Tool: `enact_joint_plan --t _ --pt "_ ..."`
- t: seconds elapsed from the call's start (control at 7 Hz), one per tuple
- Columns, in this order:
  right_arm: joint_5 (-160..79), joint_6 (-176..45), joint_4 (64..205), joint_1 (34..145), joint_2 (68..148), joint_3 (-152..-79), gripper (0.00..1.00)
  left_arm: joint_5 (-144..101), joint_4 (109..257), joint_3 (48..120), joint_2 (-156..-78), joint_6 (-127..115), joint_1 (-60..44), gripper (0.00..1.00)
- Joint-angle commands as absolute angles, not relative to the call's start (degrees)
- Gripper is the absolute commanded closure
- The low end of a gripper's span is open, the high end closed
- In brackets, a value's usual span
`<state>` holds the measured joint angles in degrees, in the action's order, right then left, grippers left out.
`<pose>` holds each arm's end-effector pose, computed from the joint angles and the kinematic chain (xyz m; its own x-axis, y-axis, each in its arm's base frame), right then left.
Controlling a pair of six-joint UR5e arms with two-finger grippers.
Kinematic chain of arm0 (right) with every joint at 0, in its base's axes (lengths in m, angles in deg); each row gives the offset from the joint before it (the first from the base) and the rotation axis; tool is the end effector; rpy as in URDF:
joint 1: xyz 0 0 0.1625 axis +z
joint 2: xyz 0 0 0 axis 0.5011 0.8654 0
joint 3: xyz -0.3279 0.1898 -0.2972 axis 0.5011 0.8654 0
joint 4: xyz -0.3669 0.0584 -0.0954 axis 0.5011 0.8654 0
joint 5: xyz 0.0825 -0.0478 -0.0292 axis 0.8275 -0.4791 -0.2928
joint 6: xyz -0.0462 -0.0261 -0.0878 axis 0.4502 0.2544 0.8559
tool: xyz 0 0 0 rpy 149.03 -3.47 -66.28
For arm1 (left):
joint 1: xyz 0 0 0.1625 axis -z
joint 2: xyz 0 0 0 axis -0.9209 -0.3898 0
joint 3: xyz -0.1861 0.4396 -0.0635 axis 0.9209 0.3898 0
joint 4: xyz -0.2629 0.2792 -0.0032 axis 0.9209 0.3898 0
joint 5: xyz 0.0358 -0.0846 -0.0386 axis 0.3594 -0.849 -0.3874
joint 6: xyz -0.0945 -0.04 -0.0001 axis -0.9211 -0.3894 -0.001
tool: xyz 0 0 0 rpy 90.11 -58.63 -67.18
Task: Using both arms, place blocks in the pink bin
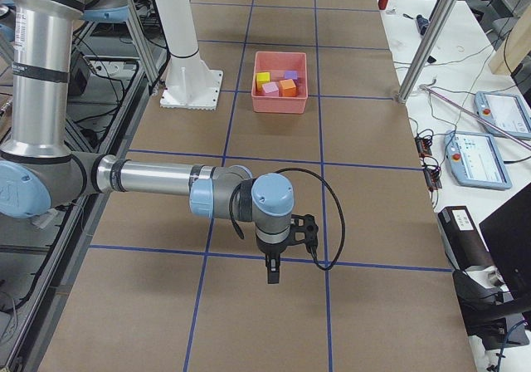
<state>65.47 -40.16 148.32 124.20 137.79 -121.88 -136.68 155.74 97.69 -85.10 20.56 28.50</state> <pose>0.0958 -0.3707 0.7224 0.7762 -0.0808 0.6252 0.0452 0.9963 0.0727 -0.0930 -0.3492 0.6865 0.6904 0.1579 -0.7060 -0.0476 0.9837 0.1734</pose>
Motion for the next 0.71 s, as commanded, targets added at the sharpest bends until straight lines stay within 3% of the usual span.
enact_joint_plan --t 0.0,0.57 --pt "65.58 -40.44 148.21 124.20 137.87 -121.97 0.00 -136.73 155.74 97.52 -85.10 20.62 28.48 0.00" --pt "65.85 -40.09 146.98 124.20 138.05 -121.53 0.00 -136.73 155.74 97.52 -84.83 20.62 28.48 0.00"
